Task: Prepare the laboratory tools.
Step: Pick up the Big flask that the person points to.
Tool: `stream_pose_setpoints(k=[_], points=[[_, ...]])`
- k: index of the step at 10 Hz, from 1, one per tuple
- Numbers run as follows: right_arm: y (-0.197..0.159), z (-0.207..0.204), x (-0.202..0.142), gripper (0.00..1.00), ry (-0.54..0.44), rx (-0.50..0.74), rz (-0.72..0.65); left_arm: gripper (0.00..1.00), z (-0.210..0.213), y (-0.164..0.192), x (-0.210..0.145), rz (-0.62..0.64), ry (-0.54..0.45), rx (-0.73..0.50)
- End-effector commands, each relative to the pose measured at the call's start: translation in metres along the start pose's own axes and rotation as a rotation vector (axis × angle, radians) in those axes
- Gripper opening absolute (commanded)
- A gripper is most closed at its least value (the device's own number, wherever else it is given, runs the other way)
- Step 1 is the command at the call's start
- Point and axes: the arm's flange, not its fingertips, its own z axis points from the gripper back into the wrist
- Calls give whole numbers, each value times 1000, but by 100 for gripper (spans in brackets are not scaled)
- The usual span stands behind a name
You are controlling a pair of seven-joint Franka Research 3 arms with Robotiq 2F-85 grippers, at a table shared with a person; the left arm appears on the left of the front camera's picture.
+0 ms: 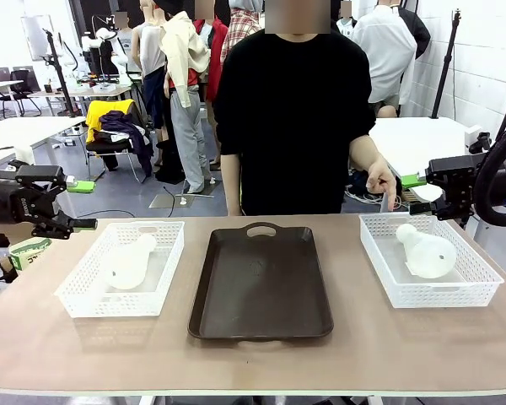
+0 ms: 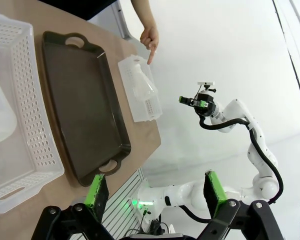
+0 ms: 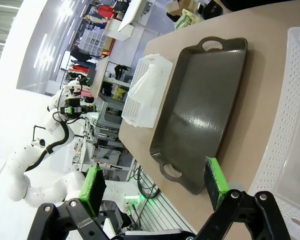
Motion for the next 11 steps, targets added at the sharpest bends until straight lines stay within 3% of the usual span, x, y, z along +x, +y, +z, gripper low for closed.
stream_pose_setpoints(k=[1, 3, 6, 8, 10, 11], points=[[0, 0, 0, 100, -2, 8, -1, 100, -2, 2, 0, -23, -22, -26], [0, 0, 0, 100, 0, 0, 0, 100, -2, 2, 0, -23, -22, -26], [17, 34, 51, 100, 1, -411, 177, 100, -2, 2, 0, -23, -22, -26], [20, 28, 86, 100, 133, -559, 256, 100, -2, 2, 0, -23, -22, -26], [7, -12, 115, 100, 335, -761, 306, 100, -2, 2, 0, -23, -22, -26], [5, -20, 120, 100, 349, -798, 303, 100, -2, 2, 0, -23, -22, -26]])
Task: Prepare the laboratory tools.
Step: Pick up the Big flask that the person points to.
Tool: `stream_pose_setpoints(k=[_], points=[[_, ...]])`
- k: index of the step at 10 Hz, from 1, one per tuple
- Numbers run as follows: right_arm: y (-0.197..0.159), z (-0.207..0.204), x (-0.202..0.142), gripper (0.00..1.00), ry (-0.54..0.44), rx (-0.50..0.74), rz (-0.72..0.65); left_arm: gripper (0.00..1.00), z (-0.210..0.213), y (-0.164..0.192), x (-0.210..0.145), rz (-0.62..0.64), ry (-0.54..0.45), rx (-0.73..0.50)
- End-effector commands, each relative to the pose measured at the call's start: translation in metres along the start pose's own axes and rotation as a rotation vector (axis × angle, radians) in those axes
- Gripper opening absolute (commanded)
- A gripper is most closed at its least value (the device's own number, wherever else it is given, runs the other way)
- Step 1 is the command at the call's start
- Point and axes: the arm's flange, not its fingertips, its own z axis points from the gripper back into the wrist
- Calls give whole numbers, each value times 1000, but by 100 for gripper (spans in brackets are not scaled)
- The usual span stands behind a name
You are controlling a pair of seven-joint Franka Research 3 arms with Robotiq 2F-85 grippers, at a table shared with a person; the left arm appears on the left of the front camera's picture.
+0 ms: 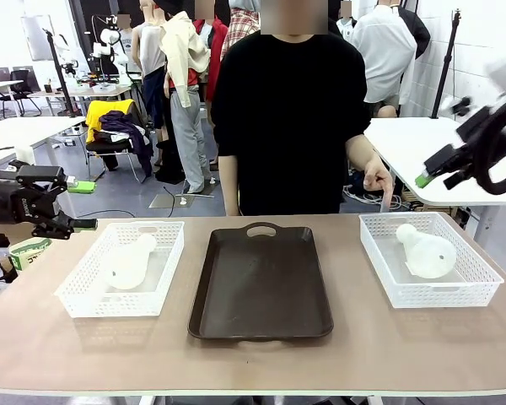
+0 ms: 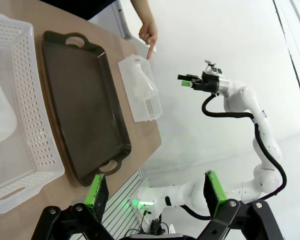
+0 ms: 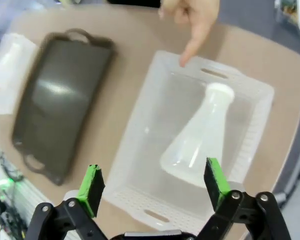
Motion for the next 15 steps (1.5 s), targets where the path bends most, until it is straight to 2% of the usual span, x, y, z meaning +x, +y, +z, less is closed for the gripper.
stream_pose_setpoints(k=[1, 5, 6, 9, 11, 15], points=[[2, -4, 12, 100, 62, -41, -26, 100, -1, 2, 0, -23, -23, -28], [-9, -7, 4, 100, 52, -112, -61, 100, -1, 2, 0, -23, -23, -28], [-6, -5, 8, 100, 54, -69, -24, 100, -1, 2, 0, -23, -23, -28], [-10, -2, 6, 100, 48, -72, -32, 100, -1, 2, 0, -23, -23, -28], [-6, -32, 27, 100, 148, -295, 30, 100, -1, 2, 0, -23, -23, -28], [-20, -90, 64, 100, 330, -245, 22, 100, -1, 2, 0, -23, -23, -28]])
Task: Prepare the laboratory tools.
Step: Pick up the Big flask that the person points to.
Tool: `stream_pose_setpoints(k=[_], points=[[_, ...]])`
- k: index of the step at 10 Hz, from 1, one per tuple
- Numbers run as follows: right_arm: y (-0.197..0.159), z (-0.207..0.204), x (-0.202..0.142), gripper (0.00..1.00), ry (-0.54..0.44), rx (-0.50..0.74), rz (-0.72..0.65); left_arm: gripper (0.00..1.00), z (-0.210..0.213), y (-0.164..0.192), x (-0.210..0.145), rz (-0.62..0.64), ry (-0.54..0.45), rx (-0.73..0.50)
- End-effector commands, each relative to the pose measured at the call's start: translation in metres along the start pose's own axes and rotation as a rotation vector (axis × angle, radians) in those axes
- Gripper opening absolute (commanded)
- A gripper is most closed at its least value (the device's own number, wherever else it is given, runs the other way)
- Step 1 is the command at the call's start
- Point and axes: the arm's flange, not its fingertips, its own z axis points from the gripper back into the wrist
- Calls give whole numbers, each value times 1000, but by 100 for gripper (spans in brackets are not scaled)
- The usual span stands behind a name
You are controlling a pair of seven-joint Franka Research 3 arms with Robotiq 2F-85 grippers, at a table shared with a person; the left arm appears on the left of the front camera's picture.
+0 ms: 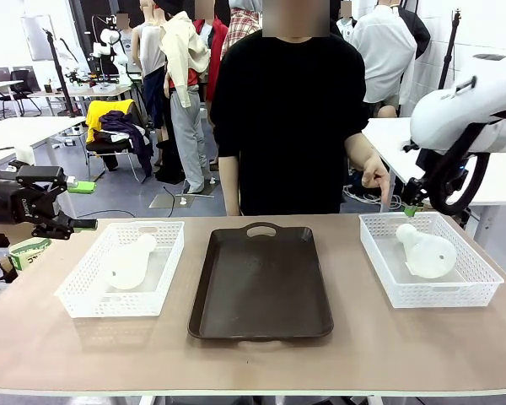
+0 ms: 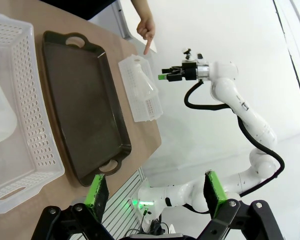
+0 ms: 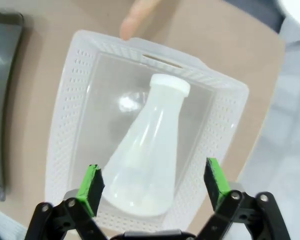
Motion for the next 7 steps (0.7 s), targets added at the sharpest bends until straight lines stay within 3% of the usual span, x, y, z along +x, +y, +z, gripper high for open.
stream_pose_setpoints(k=[1, 7], points=[[-3, -10, 27, 100, 91, 8, -5, 100, -1, 2, 0, -24, -22, -28], [-11, -62, 46, 100, 206, 18, -81, 100, -1, 2, 0, -24, -22, -28]])
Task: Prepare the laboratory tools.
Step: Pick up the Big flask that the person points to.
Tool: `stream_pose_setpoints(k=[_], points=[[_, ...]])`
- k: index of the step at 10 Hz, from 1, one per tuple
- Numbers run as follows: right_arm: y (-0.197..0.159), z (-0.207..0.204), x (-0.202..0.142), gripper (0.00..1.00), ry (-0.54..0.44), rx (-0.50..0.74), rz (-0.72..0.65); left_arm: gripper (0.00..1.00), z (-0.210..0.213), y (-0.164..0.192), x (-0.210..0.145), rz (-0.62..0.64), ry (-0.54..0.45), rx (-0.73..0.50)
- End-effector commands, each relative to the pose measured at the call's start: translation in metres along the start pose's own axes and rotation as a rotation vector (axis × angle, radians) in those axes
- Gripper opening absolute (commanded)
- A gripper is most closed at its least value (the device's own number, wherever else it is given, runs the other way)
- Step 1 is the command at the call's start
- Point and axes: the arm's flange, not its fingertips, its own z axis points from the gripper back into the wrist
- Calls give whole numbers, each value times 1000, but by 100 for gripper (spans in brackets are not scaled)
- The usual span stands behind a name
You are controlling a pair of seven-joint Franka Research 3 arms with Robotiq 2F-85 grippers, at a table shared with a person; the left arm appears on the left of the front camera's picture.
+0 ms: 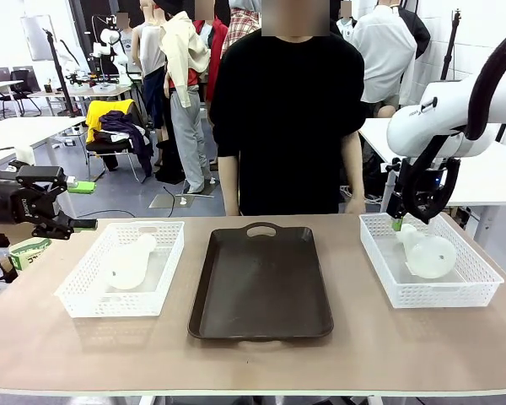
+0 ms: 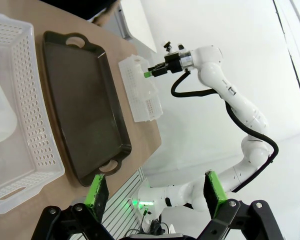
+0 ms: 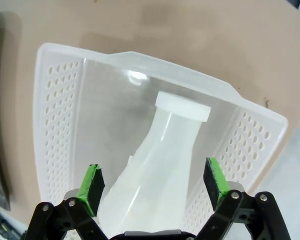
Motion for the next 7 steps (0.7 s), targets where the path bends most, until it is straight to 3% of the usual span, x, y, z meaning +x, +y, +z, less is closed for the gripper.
stream_pose_setpoints(k=[1, 7], points=[[-2, -8, 6, 100, 35, -33, -47, 100, -1, 2, 0, -24, -22, -28], [-13, -29, 9, 100, 12, -39, -129, 100, -1, 2, 0, -24, -22, -28]])
